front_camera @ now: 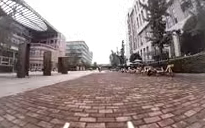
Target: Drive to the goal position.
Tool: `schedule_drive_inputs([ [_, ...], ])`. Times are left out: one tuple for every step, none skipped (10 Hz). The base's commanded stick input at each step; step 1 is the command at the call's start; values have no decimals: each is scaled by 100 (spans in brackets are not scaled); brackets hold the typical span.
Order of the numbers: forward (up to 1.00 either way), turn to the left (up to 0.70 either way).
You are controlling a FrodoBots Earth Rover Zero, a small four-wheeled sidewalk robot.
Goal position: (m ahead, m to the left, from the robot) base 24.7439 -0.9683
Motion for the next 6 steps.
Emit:
schedule_drive_inputs([
  [45, 0],
  [45, 0],
  [45, 0],
  [45, 0],
  [45, 0],
  [45, 0],
])
